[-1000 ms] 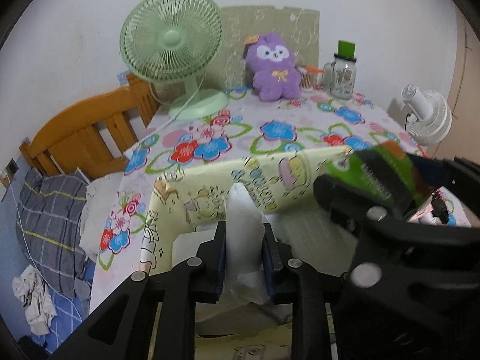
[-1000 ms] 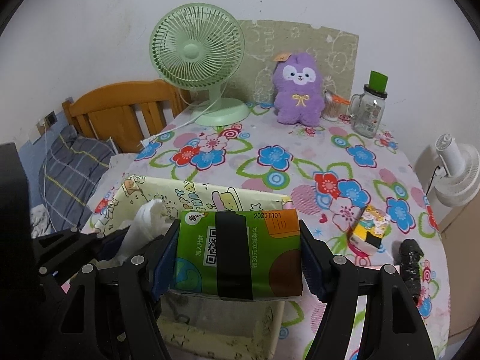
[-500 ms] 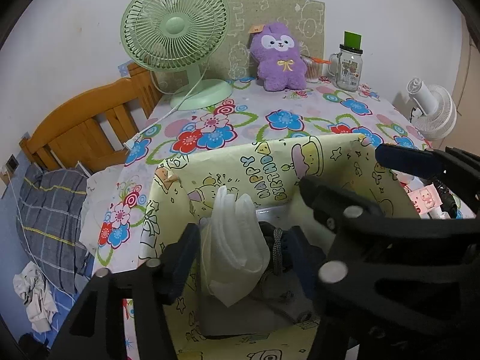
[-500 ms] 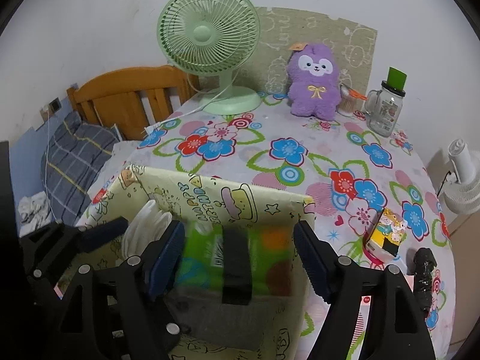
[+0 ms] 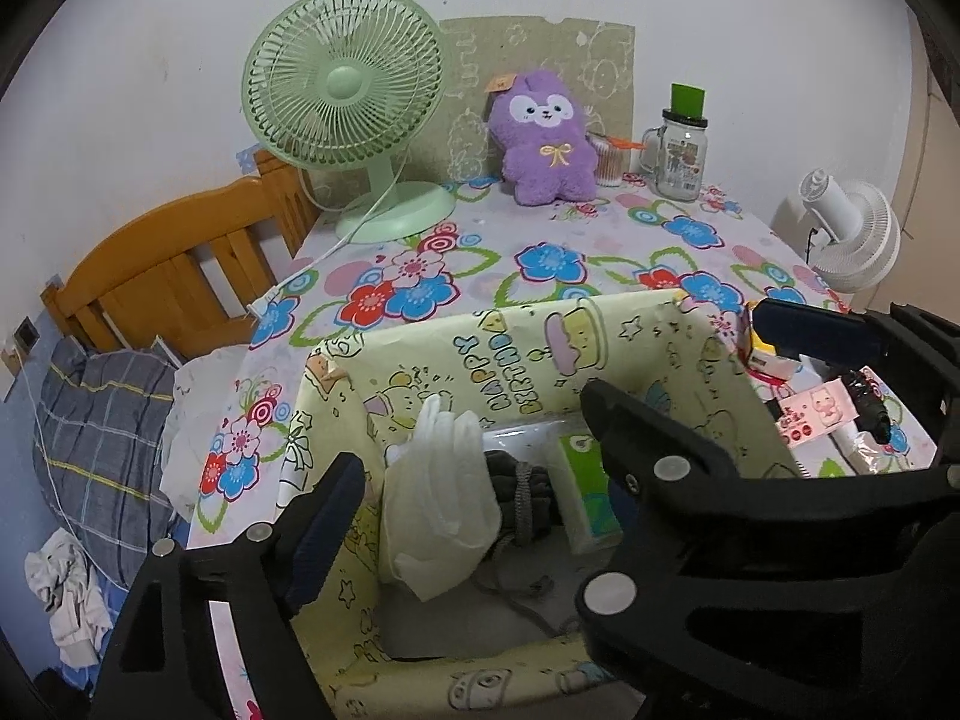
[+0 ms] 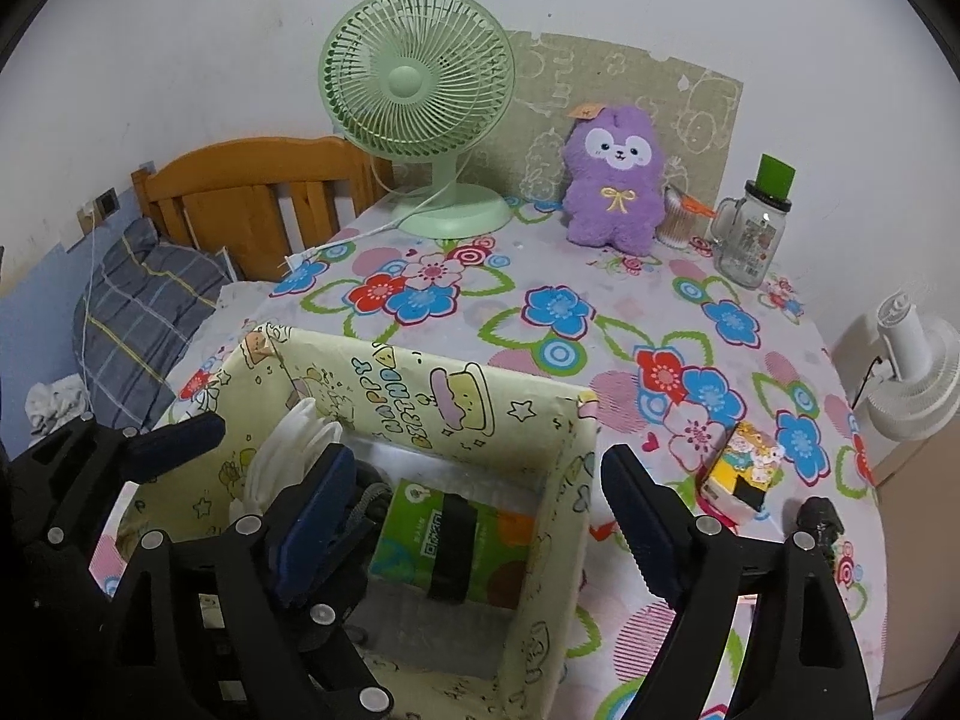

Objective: Organize soft objects
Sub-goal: 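Lower the towel into the box with the left tool while the right tool releases the tissue pack inside, then withdraw both tools from the box toward the black wrapped object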

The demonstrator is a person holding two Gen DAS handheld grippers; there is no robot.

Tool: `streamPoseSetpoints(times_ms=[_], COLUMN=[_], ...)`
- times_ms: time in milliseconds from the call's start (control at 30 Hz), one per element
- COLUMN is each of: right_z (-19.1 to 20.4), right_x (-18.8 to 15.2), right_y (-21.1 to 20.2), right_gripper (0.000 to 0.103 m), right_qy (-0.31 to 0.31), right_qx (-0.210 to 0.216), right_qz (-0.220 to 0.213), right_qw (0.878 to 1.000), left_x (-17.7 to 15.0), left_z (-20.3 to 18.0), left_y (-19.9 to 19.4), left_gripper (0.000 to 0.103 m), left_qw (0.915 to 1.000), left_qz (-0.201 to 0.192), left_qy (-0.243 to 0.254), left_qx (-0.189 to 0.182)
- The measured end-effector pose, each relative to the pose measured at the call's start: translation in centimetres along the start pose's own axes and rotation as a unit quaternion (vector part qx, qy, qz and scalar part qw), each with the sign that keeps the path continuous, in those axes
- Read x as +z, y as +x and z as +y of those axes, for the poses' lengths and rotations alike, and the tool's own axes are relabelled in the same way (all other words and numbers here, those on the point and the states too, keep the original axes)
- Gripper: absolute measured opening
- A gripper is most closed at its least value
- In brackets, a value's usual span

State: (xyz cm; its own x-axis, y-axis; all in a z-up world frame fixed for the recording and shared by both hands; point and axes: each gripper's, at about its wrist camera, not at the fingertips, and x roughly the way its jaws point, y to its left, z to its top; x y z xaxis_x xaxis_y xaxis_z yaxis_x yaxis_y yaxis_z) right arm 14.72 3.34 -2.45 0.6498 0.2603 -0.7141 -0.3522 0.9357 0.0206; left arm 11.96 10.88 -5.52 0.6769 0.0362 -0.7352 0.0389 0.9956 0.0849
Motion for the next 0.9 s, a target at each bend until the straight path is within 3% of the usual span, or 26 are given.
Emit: streamPoseSetpoints(times_ms=[900], right_z=[-3.9], right_x=[-1.9], right_y=[-5.8], right_gripper=[0.087], right_qy=[0.022], right_qx=[-0.046], right_qz=[-0.032], right_qw=[0.998], left_x=[-0.1], left_z=[-5.2], left_y=[-4.3], left_gripper=[0.092], left_qw=[0.9989], left_qz=[-0.040], left_qy=[0.018], left_qx=[-0.013])
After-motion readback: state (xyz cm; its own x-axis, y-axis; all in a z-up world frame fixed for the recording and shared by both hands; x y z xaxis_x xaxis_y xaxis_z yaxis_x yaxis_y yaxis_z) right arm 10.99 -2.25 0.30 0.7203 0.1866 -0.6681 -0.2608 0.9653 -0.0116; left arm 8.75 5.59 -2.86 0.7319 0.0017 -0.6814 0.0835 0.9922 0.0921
